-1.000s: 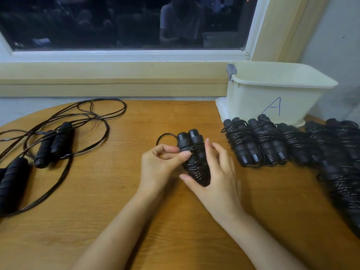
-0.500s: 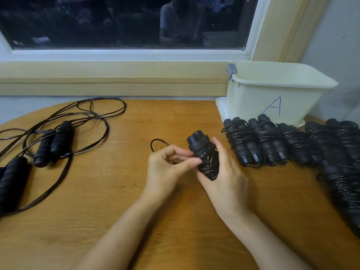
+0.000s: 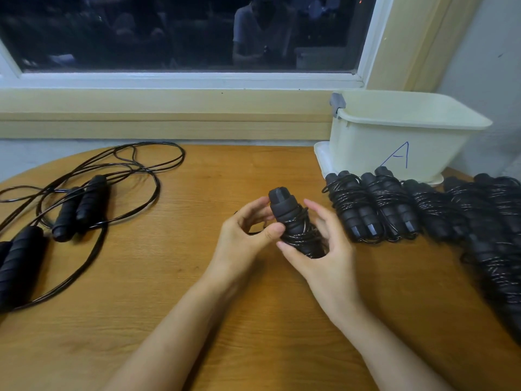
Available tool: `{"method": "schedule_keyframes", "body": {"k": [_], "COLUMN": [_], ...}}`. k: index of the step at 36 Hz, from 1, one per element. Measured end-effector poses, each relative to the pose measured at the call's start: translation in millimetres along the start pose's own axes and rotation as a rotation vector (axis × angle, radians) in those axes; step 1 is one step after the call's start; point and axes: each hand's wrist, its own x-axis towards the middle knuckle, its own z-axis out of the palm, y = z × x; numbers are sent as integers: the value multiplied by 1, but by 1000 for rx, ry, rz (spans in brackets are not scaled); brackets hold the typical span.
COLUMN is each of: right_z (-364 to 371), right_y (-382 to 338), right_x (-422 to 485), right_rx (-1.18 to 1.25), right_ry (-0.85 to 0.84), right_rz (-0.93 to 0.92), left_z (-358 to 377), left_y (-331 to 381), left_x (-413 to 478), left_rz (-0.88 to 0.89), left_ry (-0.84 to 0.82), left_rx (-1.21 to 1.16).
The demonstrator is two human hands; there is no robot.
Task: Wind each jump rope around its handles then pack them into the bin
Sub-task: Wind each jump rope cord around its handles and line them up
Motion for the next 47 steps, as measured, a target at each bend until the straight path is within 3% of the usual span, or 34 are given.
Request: {"method": "schedule_keyframes", "body": {"k": [4, 8, 15, 28, 41, 47], "right_z": [-1, -3, -5, -14, -19, -11], "right_y": [-1, 2, -3, -7, -14, -9], "right_x": [1, 3, 6, 9, 14, 11], "right_rx": [70, 17, -167, 137, 472, 327], "right_ry": [-46, -65, -25, -166, -251, -115], "right_rz": [11, 10, -128, 106, 318, 165], "left_z": [0, 3, 5, -2, 4, 4], "left_y": [6, 8, 7, 18, 34, 34], "left_x": [-2, -5, -6, -6, -9, -7], "left_rz": [-24, -14, 11, 40, -40, -50], "left_ry": [-148, -170, -100, -36, 52, 123], "left_rx": [45, 5, -21, 94, -110, -85]}}
